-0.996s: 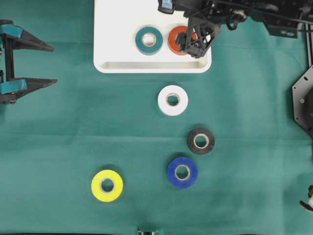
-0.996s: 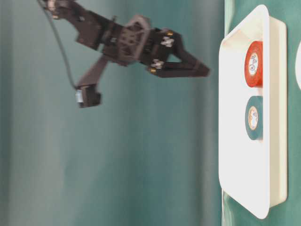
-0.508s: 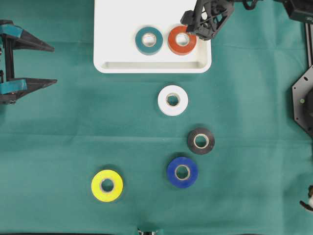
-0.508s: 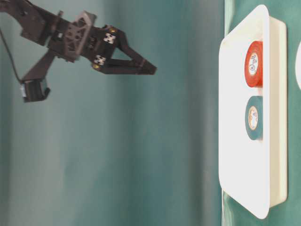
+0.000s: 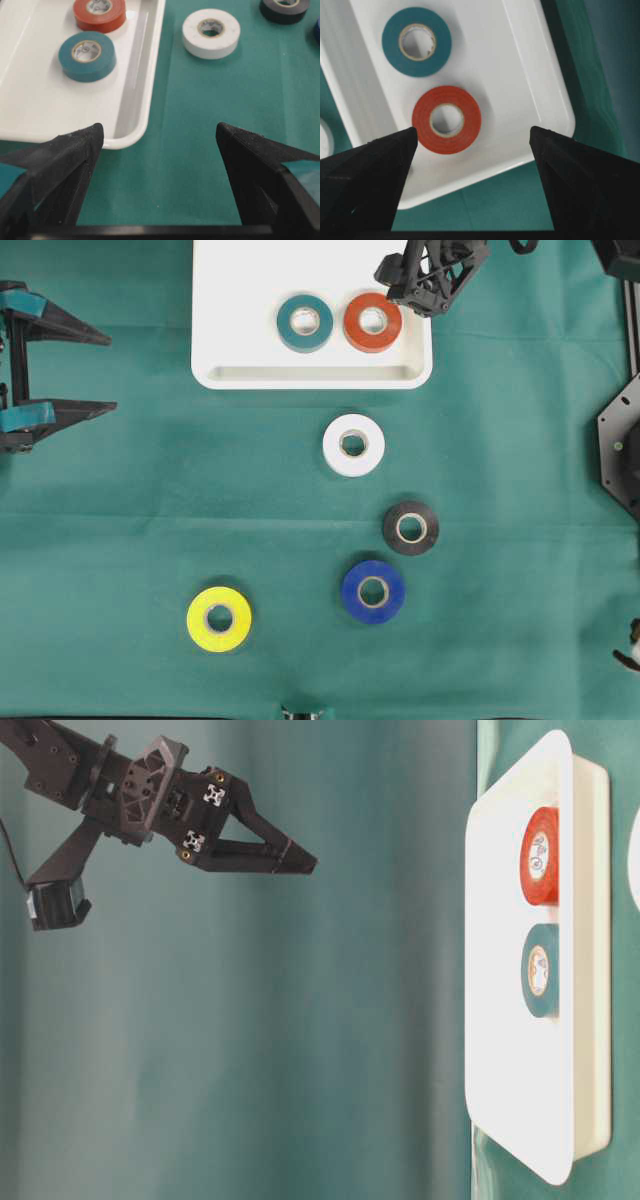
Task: Pick up the tape from a random location and place it into the white case.
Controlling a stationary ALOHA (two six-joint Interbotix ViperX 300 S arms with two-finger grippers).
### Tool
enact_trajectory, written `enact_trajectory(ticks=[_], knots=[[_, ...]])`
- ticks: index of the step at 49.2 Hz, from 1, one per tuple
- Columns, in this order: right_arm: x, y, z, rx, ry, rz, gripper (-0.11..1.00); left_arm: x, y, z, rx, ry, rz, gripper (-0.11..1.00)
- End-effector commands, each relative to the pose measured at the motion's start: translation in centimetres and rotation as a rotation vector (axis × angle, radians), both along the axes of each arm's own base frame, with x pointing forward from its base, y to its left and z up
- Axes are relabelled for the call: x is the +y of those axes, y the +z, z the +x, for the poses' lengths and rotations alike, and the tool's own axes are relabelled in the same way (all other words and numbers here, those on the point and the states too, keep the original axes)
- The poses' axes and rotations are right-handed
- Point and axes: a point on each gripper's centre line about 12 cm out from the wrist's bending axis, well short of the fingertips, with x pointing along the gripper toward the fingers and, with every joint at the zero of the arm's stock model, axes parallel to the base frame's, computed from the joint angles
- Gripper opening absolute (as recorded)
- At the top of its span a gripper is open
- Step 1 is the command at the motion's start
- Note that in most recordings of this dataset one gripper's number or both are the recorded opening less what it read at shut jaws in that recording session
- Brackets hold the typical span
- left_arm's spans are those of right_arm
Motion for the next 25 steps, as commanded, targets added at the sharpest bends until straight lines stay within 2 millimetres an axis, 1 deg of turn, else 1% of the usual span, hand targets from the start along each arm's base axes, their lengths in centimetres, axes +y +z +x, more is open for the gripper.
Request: enact_trajectory(ticks=[1,6,17,25], knots=[[0.5,1.8,0.1,-0.050,0.010,-0.015,0.88,0.0,0.6,0.2,-0.018,0.000,0.003,0.97],[1.8,1.7,0.6,-0.050,0.046,-0.011,0.88,0.1,0.6,0.2,-0.018,0.001,0.003,0.97],[6.1,1.7,2.1,-0.088,0.141,0.003,0.88,0.1,0.6,0.2,-0.020,0.001,0.003,0.97],[9.1,1.8,2.8,-0.107,0.206,0.014,0.88,0.1,0.6,0.2,-0.020,0.001,0.003,0.97]])
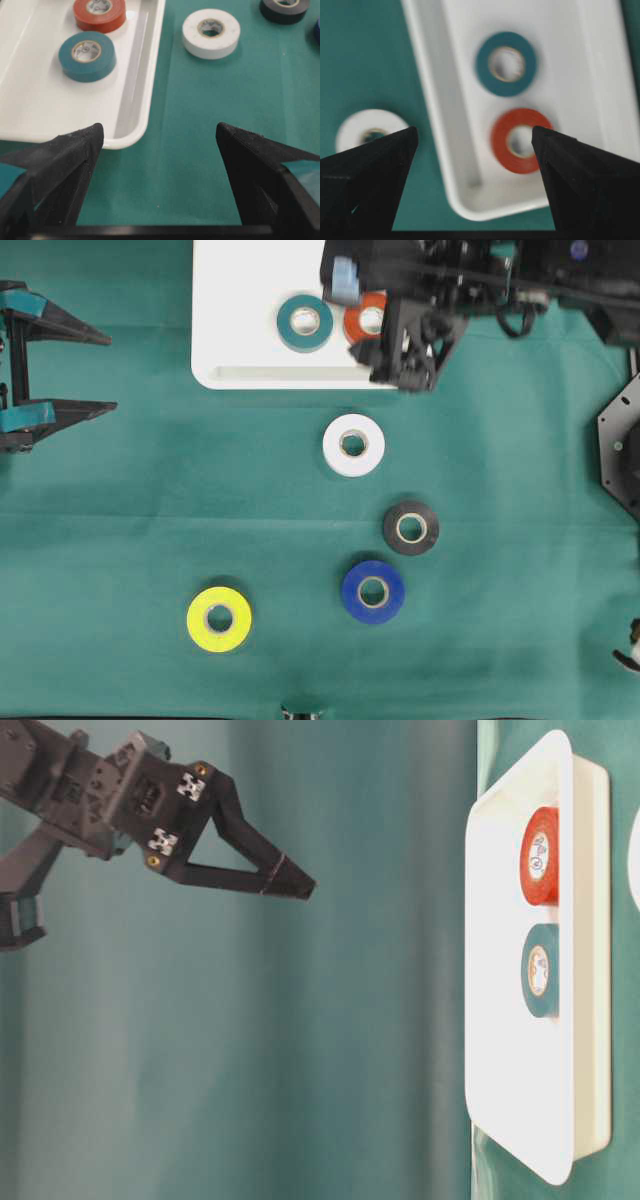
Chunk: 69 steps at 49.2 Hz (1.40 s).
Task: Pick up the tape from a random location and place it into the white case.
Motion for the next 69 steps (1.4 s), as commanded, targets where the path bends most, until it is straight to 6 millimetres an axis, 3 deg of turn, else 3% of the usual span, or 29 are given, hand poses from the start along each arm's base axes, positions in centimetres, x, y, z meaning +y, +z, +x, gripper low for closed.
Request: enact_trajectory(ticks=[1,11,33,42,55,69], knots=[[1.5,1.6,0.2,-0.053,0.035,0.000,0.88,0.0,0.5,0.2,-0.017,0.000,0.001,0.97],[4.1,1.6,0.5,-0.069,0.088,0.011,0.88,0.1,0.5,0.2,-0.017,0.002,0.000,0.97],[4.3,1.7,0.0,-0.085,0.103,0.000,0.87,0.1,0.4,0.2,-0.014,0.002,-0.001,0.97],[4.3,1.8,-2.1,-0.136,0.107,-0.001,0.87,0.0,0.4,0.2,-0.014,0.001,-0.001,0.97],[4.6,2.8,-7.0,-0.279,0.122,-0.005,0.87,0.1,0.5,0.2,-0.015,0.002,0.001,0.97],[5.0,1.5,-12.3,-0.419,0.143,-0.006,0.87,0.1,0.5,0.2,-0.017,0.002,0.001,0.97]])
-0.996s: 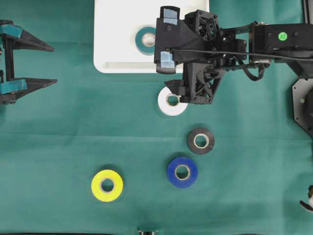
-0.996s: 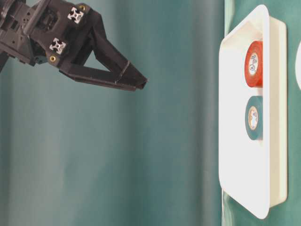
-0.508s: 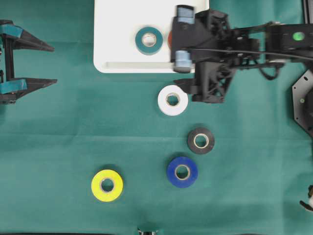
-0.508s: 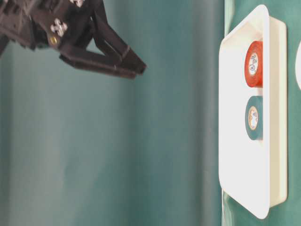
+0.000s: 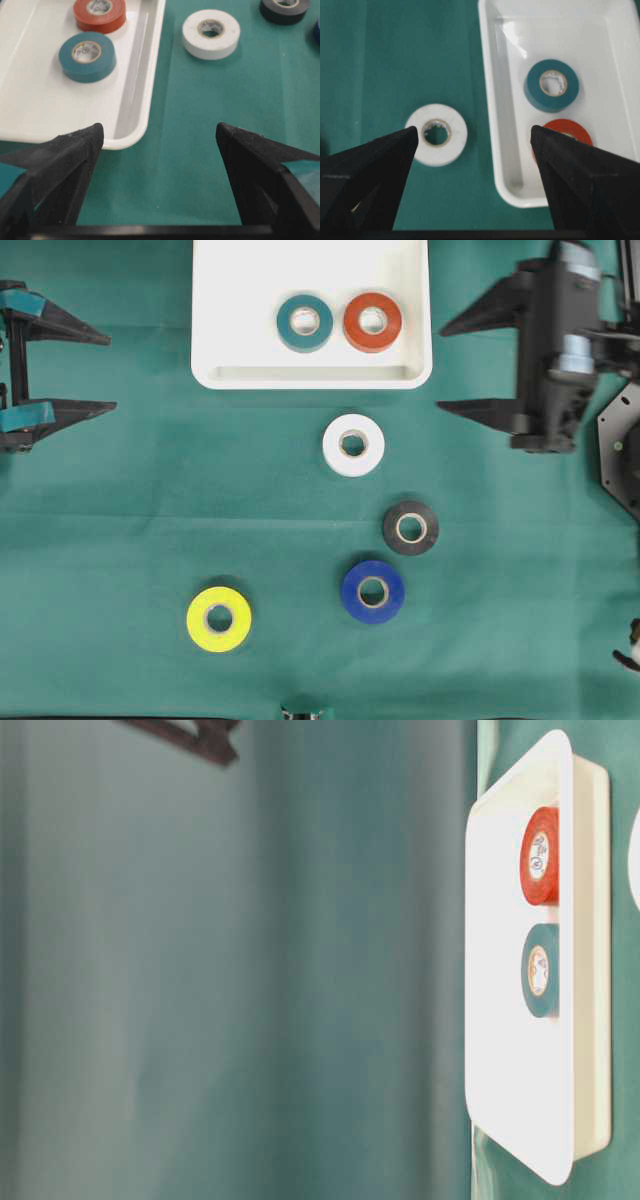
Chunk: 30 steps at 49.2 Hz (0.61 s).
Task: Pick up the tape from a random location and place it into the white case.
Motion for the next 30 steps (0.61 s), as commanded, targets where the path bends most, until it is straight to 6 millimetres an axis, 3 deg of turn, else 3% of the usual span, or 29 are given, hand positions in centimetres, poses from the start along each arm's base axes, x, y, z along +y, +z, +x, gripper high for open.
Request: enact_trajectory(ticks=[1,17,30], knots=[[0.2,0.1,-1.2,-0.058,0.008,0.002,0.87,0.0,0.5,0.2,-0.017,0.000,0.002,0.97],[0.5,-4.4,-5.3,-0.126,-0.003,0.055,0.87,0.1,0.5,0.2,-0.017,0.001,0.002,0.97],[0.7,-7.2,-7.1,-0.151,-0.004,0.081,0.86,0.1,0.4,0.2,-0.011,0.001,0.001,0.97]])
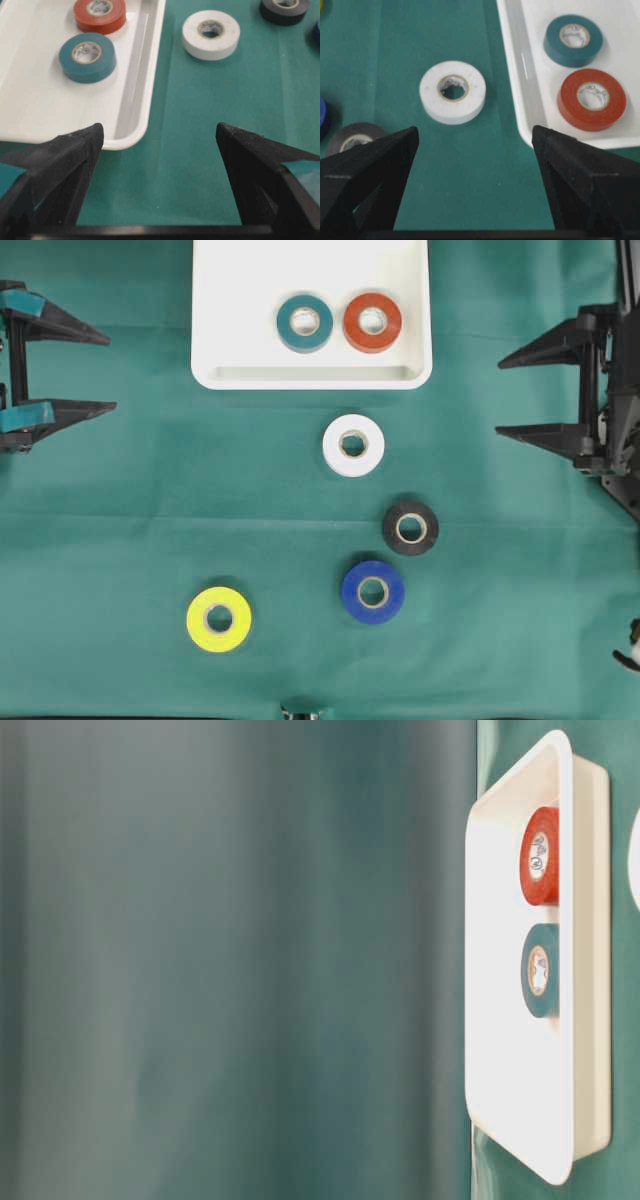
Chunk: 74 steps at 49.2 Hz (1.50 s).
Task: Pick up the tape from a random location and place it into the white case.
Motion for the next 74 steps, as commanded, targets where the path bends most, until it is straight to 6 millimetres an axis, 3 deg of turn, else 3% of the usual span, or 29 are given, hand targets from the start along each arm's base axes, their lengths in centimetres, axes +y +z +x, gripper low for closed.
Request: enact_trajectory(ticks=[1,17,38,59,74], knots=[[0.0,0.0,0.0,-0.027,0.003,0.003,0.86,0.1,0.4,0.2,-0.009,0.002,0.000,0.97],[0.1,-1.5,-0.2,-0.022,0.011,0.005,0.86,0.1,0.3,0.1,0.001,0.003,-0.002,0.97],[0.1,-1.3,-0.2,-0.028,0.011,0.004,0.86,0.1,0.3,0.1,0.001,0.003,-0.002,0.97],[0.2,-1.0,-0.2,-0.036,0.012,0.003,0.86,-3.6,0.4,0.4,-0.009,-0.180,-0.002,0.97],[0.1,-1.0,-0.1,-0.037,0.011,0.005,0.86,-3.7,0.5,0.4,-0.020,-0.188,-0.002,0.97]])
